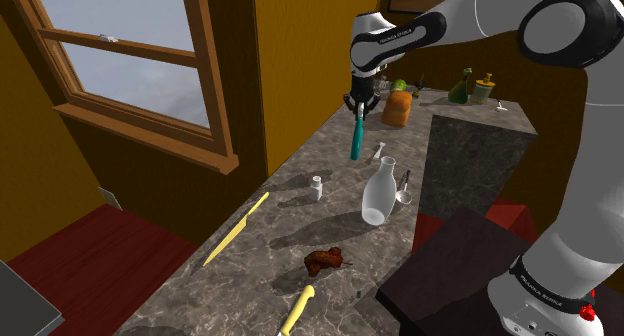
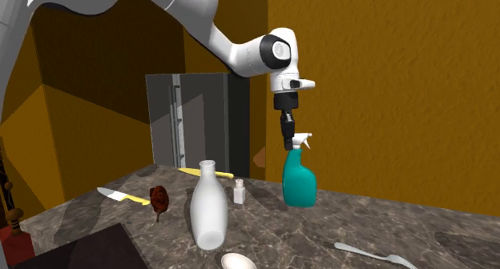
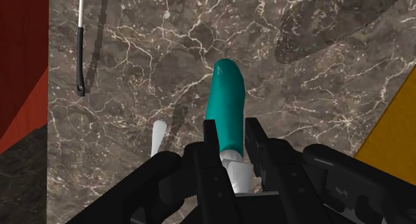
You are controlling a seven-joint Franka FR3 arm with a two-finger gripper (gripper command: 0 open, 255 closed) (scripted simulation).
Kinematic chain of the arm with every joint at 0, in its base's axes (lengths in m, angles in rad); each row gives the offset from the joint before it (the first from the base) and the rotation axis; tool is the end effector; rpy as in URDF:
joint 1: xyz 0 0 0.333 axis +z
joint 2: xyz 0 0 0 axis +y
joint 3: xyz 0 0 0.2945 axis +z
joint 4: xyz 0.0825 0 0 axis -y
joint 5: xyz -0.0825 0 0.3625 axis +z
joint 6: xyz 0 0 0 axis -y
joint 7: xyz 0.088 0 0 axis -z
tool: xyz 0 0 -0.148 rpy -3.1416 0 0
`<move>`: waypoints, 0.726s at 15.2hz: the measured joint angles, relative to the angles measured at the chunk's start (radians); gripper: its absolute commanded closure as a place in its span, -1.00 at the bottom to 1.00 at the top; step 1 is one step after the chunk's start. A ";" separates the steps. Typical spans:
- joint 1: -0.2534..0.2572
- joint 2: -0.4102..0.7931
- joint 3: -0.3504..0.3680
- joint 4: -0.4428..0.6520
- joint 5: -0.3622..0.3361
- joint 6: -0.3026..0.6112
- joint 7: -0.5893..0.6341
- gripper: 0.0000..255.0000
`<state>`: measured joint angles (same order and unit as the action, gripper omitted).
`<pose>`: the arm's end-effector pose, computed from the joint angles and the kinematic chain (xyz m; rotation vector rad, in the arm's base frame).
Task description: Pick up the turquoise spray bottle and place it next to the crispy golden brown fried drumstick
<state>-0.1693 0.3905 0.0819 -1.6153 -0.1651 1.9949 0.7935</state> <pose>0.6345 -0.0763 0.3485 2.7767 -1.2038 0.0495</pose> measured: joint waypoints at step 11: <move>0.000 -0.031 0.002 0.105 0.010 -0.135 -0.020 1.00</move>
<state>-0.1690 0.3592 0.0843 -1.5099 -0.1553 1.8594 0.7733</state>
